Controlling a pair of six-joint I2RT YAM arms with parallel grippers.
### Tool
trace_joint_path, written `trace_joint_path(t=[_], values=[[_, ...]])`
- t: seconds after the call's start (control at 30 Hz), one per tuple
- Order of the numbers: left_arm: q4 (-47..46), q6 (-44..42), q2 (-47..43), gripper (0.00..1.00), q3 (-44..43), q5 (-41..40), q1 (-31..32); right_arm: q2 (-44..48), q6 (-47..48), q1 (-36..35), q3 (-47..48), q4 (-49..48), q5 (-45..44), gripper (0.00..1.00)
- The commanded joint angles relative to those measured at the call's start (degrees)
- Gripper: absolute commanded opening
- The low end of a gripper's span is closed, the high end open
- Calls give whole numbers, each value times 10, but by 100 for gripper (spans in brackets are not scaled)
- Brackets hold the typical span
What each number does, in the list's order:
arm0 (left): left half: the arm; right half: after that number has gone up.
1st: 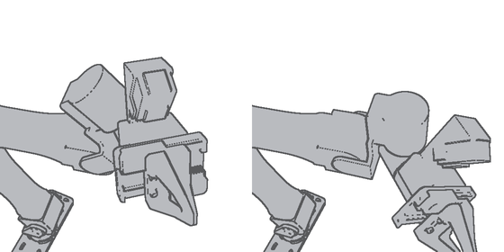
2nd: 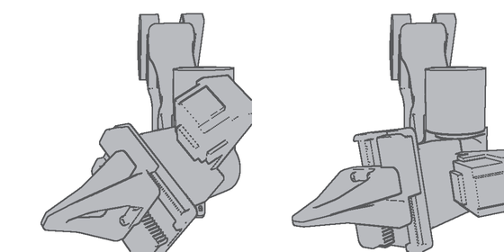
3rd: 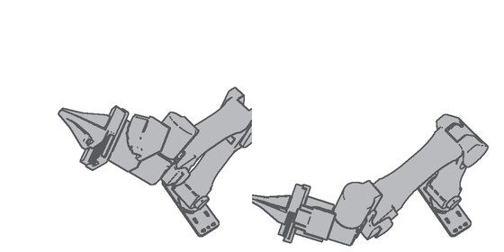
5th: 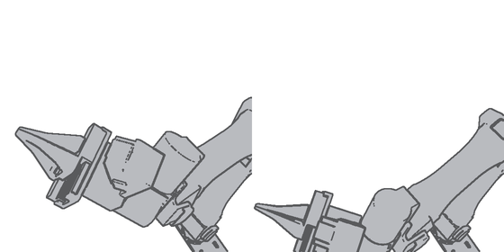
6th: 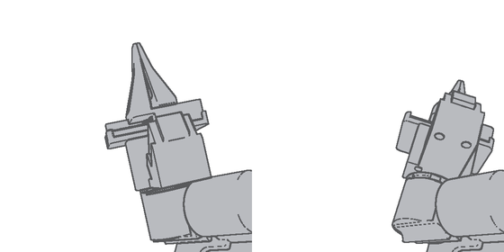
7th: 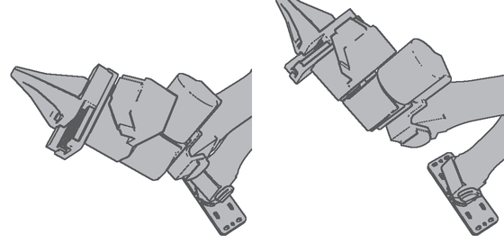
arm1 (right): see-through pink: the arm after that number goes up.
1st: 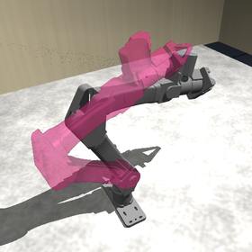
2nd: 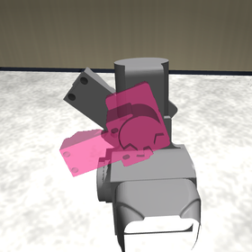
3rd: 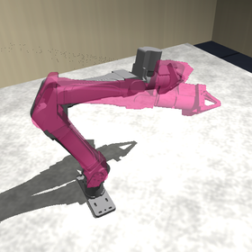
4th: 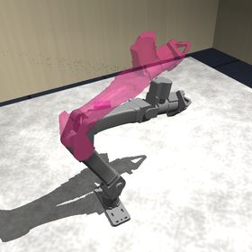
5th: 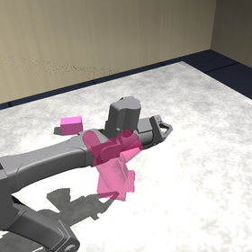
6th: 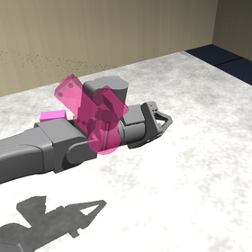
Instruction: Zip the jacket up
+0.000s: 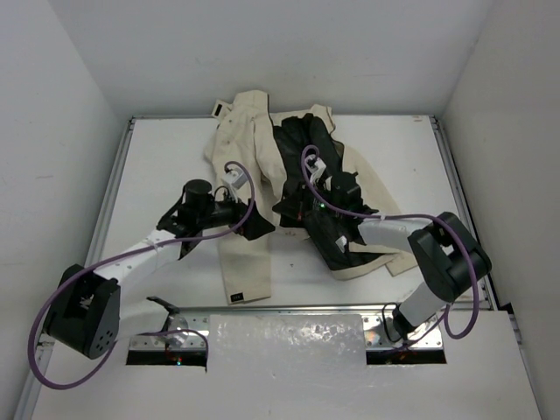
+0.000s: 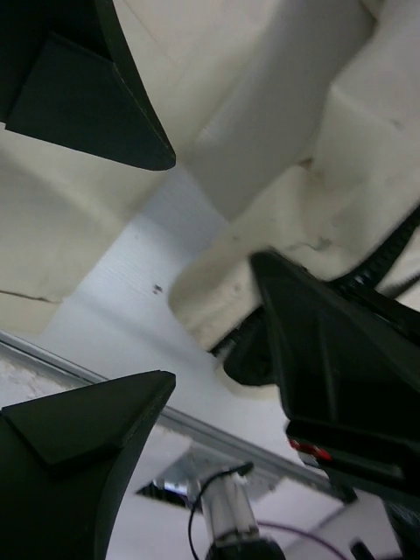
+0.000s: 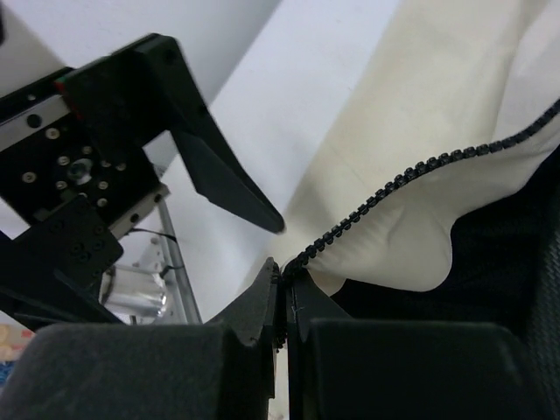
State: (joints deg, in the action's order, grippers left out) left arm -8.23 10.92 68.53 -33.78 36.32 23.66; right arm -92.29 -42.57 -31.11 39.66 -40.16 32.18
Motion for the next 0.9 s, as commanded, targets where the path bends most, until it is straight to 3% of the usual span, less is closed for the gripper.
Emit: trace_joint_path(t=[0.0, 0.13, 0.23, 0.27, 0.3, 0.37, 0.43, 0.57, 0.87], values=[[-122, 55, 4, 98, -1, 65, 3, 7, -16, -9, -4, -114, 17, 0], [-193, 87, 15, 96, 22, 81, 1, 16, -11, -10, -8, -131, 16, 0], [-203, 98, 32, 85, 24, 78, -2, 19, -9, -10, -12, -138, 17, 0], [-202, 101, 34, 52, 24, 75, -4, 19, -10, -10, -13, -139, 17, 0], [-195, 103, 34, 38, 22, 53, -5, 19, -10, -10, -16, -143, 17, 0], [-192, 109, 36, 30, 24, 47, -10, 20, -17, -10, -22, -154, 17, 0], [-209, 111, 37, 33, 25, 48, -11, 20, -21, -10, -25, -157, 17, 0], [-200, 113, 41, 51, 21, 33, -11, 18, -22, -11, -21, -162, 20, 0], [-211, 113, 51, 53, 27, 9, -10, 9, -34, -17, -4, -177, 30, 0]])
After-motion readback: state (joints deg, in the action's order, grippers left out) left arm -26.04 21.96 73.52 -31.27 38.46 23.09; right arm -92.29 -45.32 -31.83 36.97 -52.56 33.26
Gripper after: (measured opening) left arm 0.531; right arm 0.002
